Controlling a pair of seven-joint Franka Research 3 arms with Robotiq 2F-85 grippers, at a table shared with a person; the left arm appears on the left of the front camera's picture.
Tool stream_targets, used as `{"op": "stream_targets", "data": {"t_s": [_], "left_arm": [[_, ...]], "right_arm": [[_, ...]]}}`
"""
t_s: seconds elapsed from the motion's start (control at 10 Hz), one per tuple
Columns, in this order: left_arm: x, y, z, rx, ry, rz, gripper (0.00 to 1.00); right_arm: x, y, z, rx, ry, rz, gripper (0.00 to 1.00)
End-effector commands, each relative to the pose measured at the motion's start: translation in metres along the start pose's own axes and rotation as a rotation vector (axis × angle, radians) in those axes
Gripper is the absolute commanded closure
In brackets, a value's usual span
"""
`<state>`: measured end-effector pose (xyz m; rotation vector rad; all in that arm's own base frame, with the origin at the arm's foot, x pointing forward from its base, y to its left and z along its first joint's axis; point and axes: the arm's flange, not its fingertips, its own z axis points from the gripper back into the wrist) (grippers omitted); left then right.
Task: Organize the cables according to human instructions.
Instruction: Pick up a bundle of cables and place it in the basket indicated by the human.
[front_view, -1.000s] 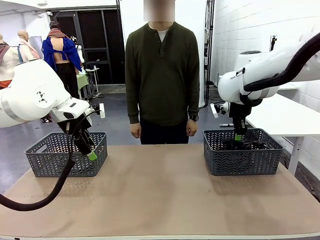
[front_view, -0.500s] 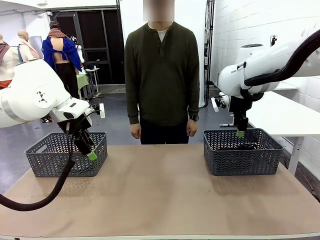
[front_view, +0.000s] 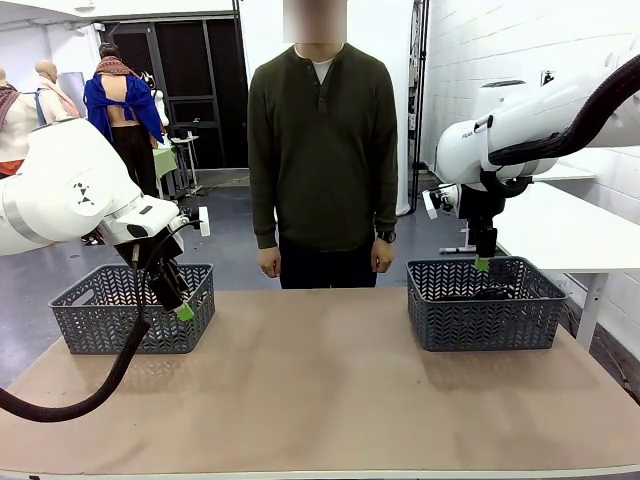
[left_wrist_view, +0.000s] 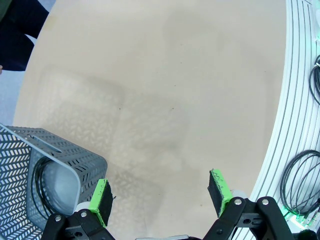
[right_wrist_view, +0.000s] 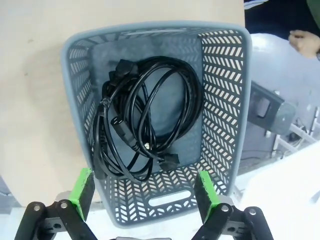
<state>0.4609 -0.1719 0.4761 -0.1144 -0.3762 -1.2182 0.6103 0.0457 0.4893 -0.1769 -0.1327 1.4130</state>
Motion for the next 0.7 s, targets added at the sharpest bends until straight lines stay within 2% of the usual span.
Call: {"op": "stream_targets", "data": {"t_s": [0.0,0.6], "left_arm": [[-0.0003,-0.0001,0.0008,0.004,0.003,0.002,0.00],[-0.0003,-0.0001,0.0008,0.004,0.003,0.002,0.00]], "right_arm": [[-0.0006,0.0001,-0.0019,-0.007,-0.002,0.009,0.00],[-0.0006,0.0001,-0.0019,-0.007,-0.002,0.009,0.00]]}}
